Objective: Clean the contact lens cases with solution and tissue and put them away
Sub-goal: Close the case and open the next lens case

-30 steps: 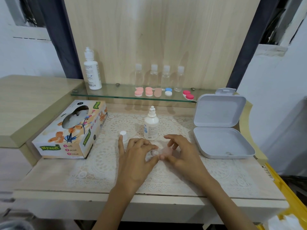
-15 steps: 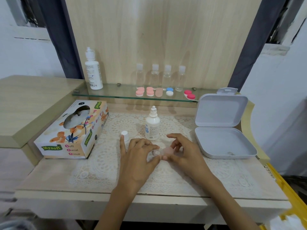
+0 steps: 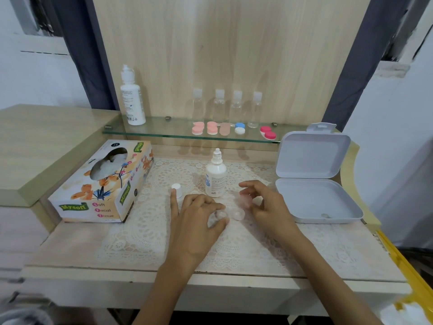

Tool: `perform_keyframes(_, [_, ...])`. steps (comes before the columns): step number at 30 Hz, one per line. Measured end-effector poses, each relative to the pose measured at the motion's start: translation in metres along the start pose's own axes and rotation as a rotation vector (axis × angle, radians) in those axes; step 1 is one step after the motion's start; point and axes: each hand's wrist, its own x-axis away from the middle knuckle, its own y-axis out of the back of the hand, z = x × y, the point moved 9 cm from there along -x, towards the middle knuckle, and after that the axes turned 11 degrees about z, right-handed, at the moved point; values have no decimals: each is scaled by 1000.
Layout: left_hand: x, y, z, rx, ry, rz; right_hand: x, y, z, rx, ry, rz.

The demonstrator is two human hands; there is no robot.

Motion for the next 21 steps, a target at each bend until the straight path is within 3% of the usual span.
perform_keyframes(5, [0, 0, 0, 8, 5, 11, -3, -6, -2, 209, 47, 46])
perform_keyframes(11, [-1, 0, 1, 8, 9, 15, 9, -6, 2, 108, 73, 53])
perform_keyframes(21, [1, -11, 12, 22, 84, 96, 10, -9, -1, 198, 66, 43])
